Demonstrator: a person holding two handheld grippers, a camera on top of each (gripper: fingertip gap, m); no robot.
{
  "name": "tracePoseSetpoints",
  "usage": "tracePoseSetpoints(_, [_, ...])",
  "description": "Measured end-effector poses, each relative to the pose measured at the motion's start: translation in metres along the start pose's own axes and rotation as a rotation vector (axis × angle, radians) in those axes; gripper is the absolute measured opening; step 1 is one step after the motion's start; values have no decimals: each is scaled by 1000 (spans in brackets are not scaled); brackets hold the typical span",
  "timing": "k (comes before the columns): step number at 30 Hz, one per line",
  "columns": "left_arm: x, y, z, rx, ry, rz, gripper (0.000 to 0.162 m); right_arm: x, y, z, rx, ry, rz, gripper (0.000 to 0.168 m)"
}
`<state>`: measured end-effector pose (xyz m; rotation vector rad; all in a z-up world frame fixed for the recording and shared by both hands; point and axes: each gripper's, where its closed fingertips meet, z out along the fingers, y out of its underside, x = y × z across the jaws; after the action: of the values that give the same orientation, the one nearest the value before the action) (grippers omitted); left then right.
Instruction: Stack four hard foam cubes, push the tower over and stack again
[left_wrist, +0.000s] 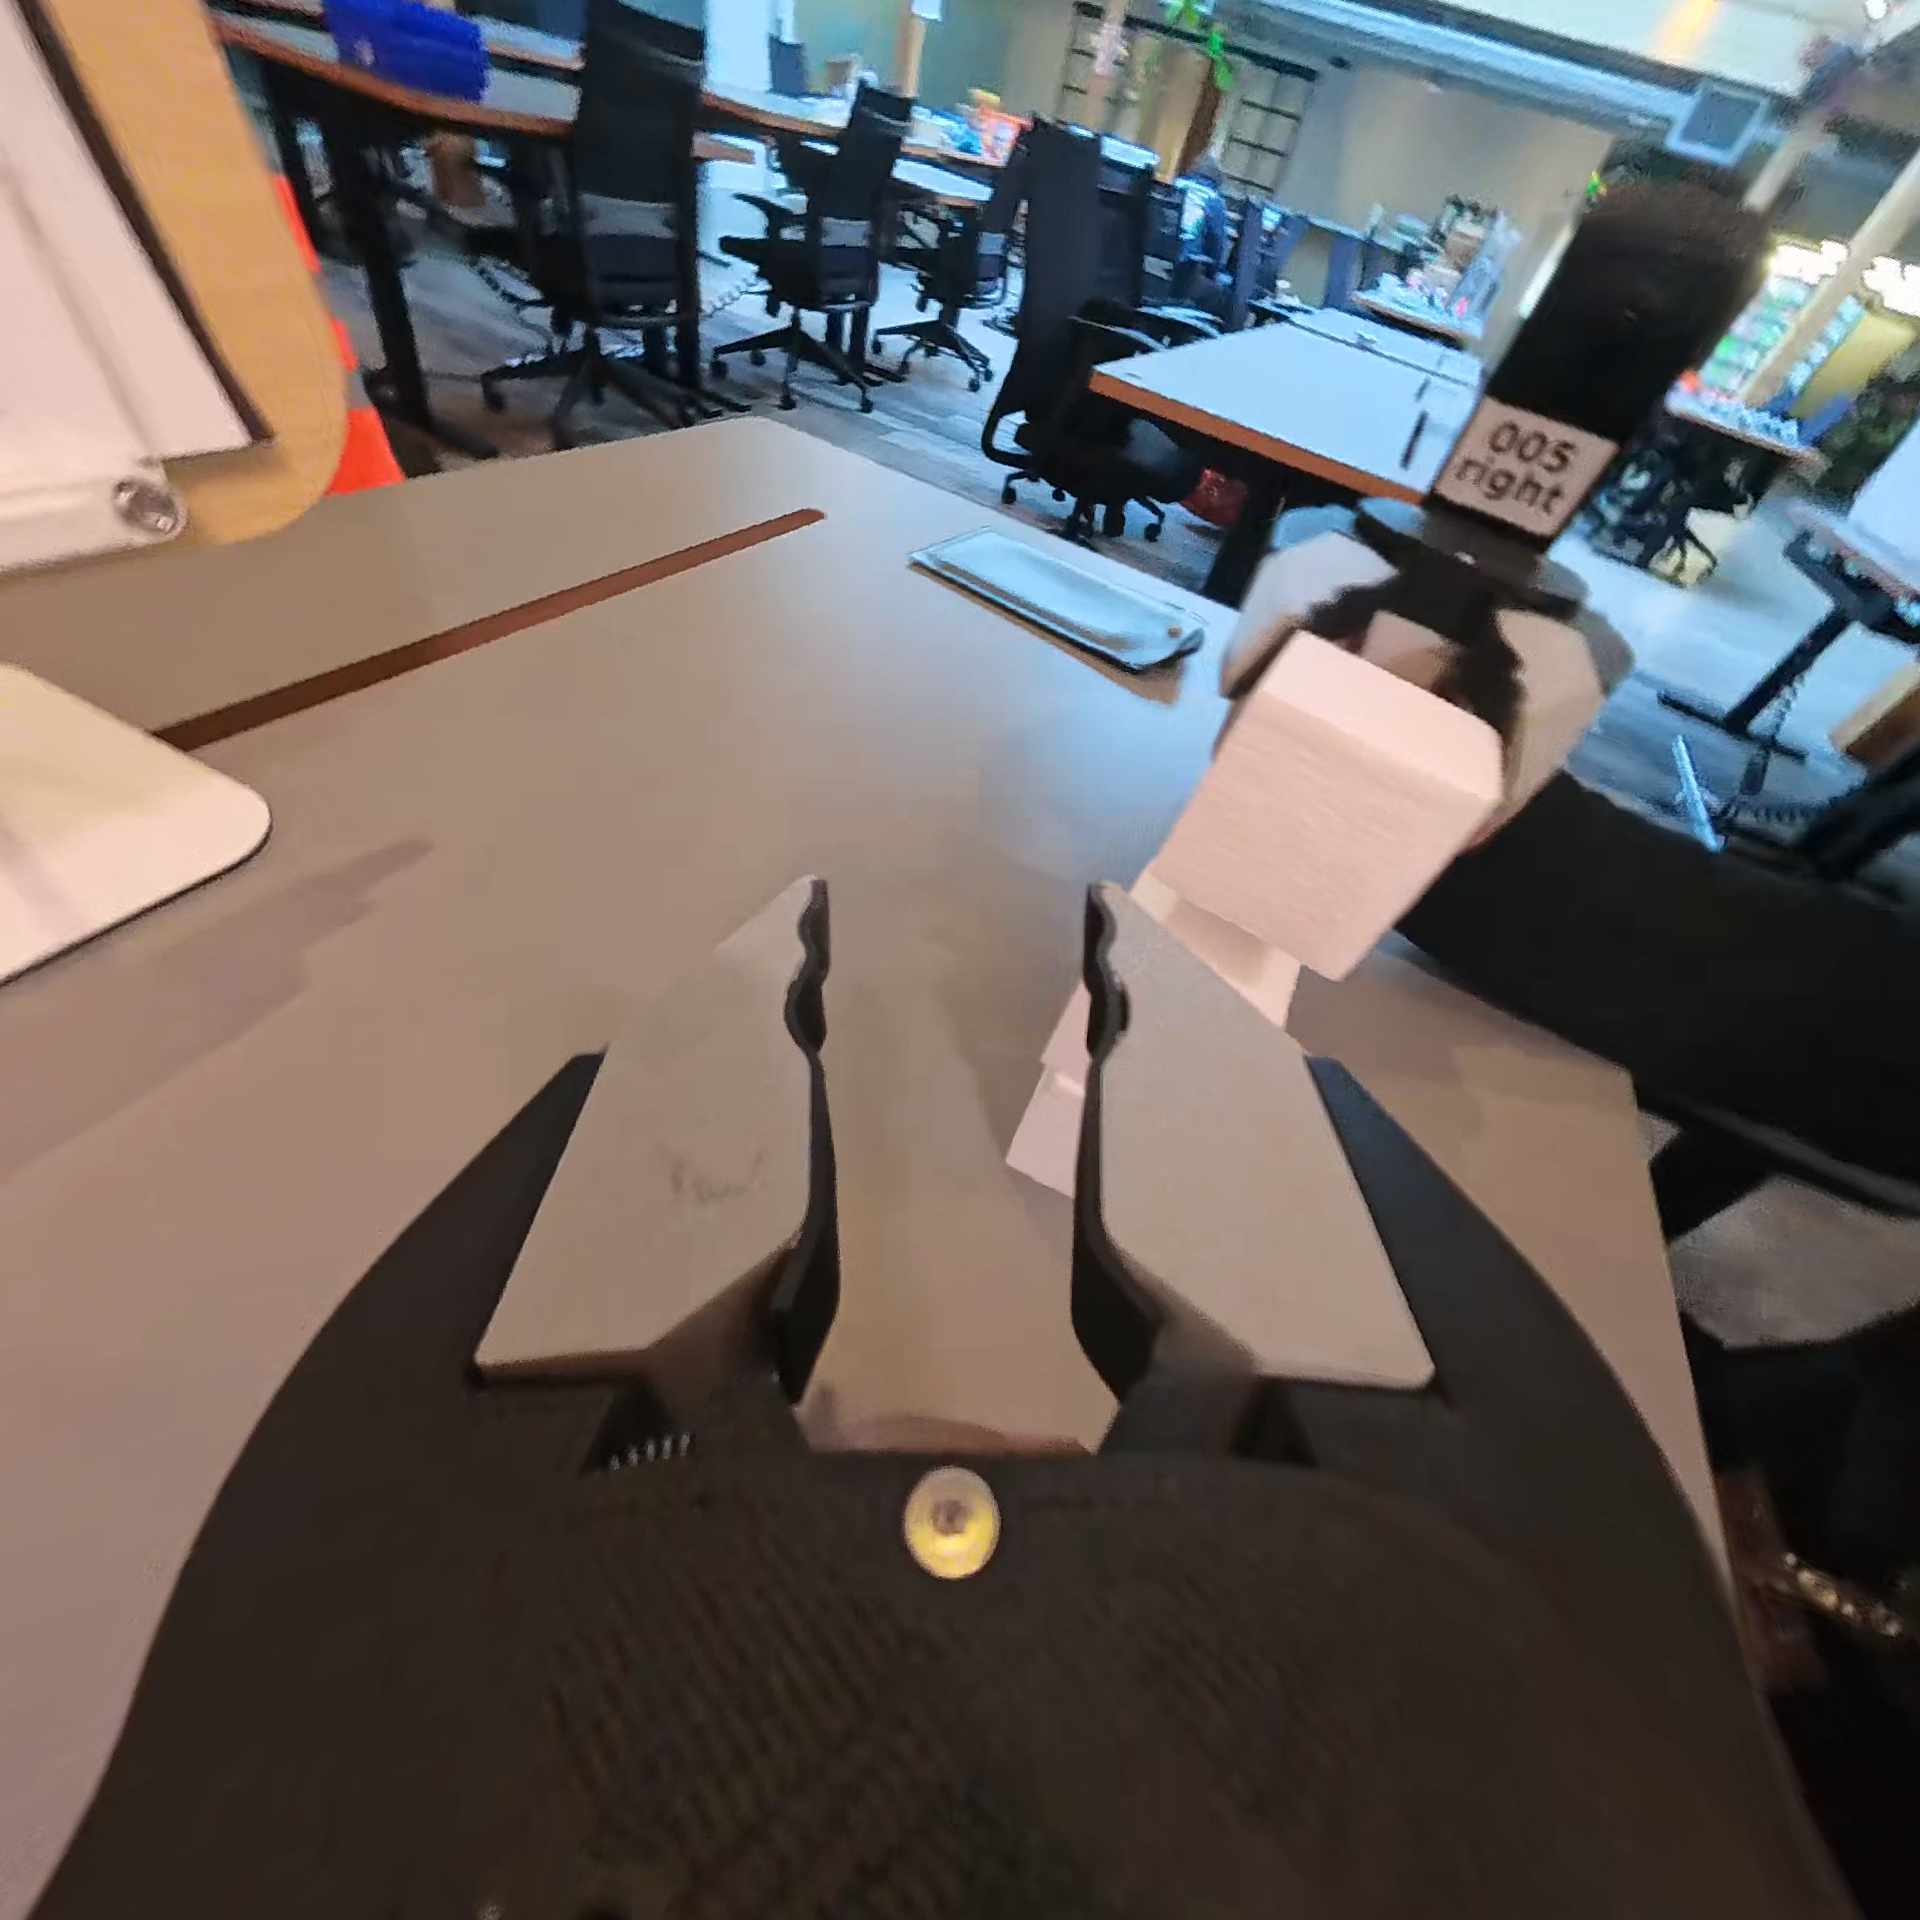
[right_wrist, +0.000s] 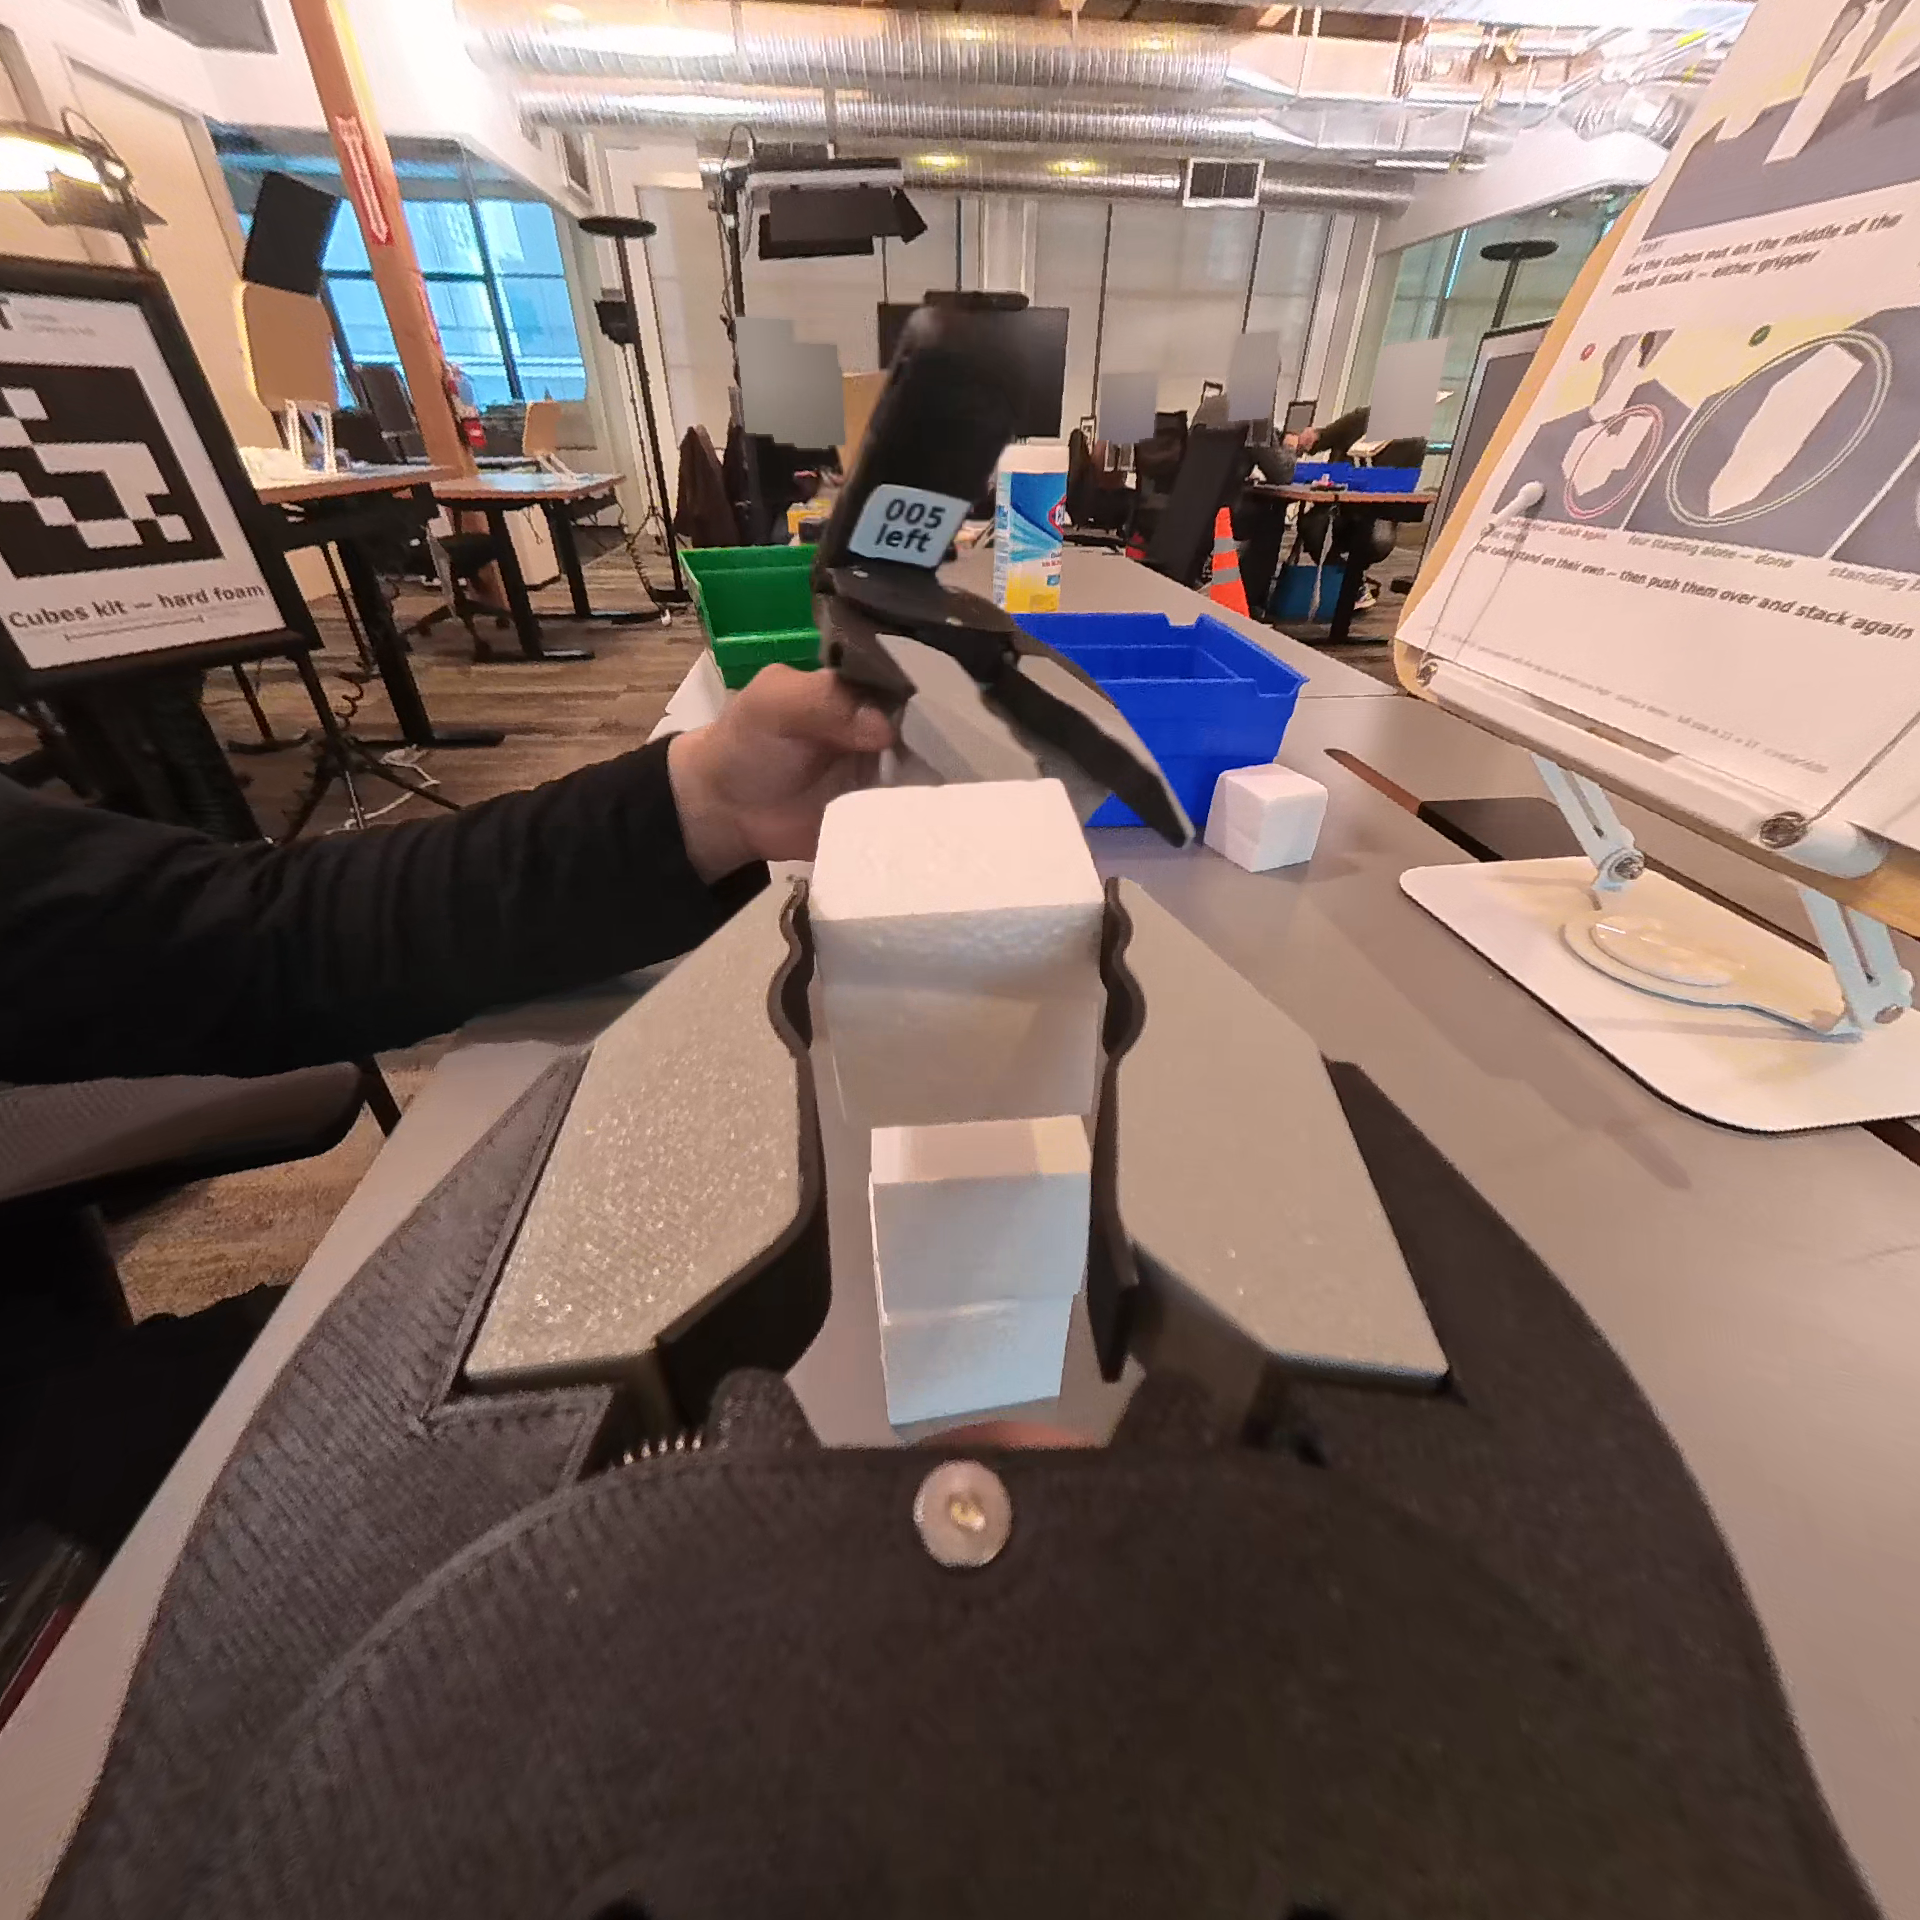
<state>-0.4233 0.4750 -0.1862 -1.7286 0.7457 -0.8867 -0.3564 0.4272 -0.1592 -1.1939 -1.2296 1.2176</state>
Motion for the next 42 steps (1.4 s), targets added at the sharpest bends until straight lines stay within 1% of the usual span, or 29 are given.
tracePoseSetpoints(4, [-12,3,-1,8,-18,-90,47,0,6,2,-24,-2,-8,53])
tracePoseSetpoints(8, [-13,1,-2,26,-12,-118,47,1,8,2,-25,-8,-4,53])
tracePoseSetpoints(12, [-17,8,2,-1,-25,-141,46,2,9,2,-22,-16,1,53])
tracePoseSetpoints(42, [-16,12,5,-23,-15,-153,46,4,24,6,-69,-31,31,55])
